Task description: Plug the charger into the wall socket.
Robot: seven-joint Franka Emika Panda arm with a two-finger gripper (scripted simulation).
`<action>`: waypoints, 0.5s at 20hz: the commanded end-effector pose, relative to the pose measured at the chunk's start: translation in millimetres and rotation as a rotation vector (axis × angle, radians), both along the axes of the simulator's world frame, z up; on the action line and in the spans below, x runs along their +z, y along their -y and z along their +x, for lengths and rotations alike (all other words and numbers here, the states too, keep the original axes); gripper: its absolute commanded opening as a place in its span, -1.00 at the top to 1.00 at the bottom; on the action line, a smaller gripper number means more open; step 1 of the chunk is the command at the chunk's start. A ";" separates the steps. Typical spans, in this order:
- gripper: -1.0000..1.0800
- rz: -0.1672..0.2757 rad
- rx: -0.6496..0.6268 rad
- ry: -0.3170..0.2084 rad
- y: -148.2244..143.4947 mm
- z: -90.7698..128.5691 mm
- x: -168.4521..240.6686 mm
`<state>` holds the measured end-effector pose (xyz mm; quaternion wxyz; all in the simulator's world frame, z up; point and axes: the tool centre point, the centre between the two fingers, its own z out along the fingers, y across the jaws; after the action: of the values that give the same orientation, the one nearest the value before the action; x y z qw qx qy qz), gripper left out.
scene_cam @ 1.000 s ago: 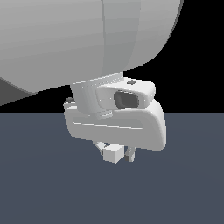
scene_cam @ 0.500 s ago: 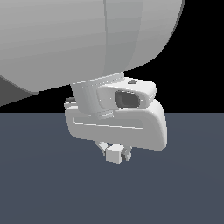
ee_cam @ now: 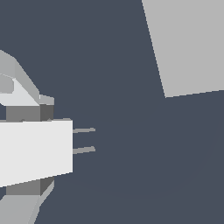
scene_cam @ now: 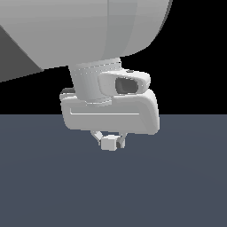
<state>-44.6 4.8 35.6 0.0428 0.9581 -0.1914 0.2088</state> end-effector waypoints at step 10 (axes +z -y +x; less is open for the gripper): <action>1.00 -0.003 0.244 0.004 -32.0 25.4 48.9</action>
<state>-21.7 32.6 78.7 0.0211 0.9725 -0.0881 0.2145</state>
